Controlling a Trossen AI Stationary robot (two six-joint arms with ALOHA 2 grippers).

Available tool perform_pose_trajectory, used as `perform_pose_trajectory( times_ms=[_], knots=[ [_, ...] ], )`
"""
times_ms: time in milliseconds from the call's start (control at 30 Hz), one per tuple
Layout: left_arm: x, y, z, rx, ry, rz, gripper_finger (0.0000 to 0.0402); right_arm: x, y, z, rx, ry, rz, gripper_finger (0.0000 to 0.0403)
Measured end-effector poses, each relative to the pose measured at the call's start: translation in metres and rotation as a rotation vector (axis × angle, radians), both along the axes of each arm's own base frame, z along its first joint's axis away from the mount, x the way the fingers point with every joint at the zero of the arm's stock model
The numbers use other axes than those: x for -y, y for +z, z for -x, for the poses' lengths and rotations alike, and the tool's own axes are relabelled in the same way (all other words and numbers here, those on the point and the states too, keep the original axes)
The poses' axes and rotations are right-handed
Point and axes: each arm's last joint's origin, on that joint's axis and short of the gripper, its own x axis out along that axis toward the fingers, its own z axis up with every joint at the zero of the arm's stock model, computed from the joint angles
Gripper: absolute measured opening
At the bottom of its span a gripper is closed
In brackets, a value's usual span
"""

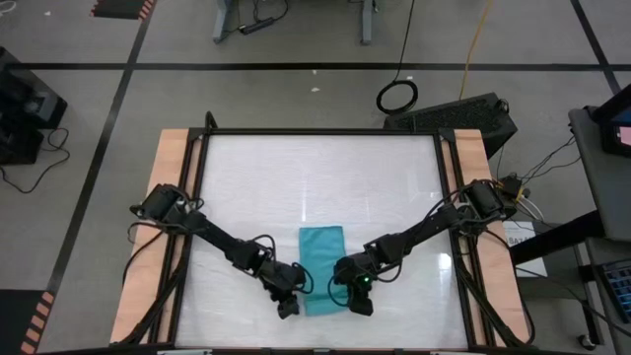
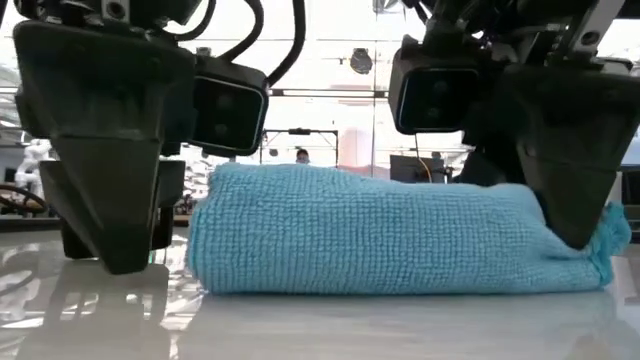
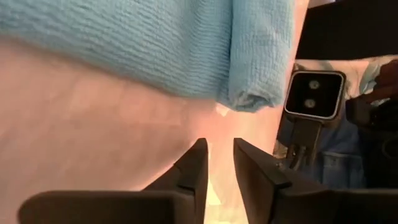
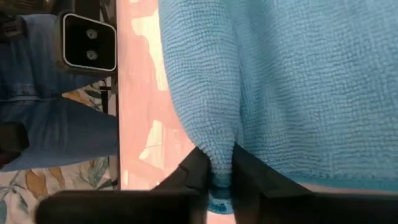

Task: Roll towel
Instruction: Roll the blue microfiber towel

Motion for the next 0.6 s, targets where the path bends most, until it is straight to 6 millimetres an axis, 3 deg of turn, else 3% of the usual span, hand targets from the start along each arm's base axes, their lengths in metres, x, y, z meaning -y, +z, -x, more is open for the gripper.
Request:
perform_pose_trajectory(
  times_ms=[333, 600],
  knots=[
    [-0.003, 0.001, -0.001, 0.089, 0.016, 0.042, 0.0104, 0.001, 0.007, -0.002, 0.051, 0.011, -0.007, 0.0150],
    [-0.019, 0.009, 0.004, 0.072, -0.040, -0.054, 0.0105, 0.003, 0.030, 0.003, 0.093, 0.023, -0.012, 0.0190]
  ],
)
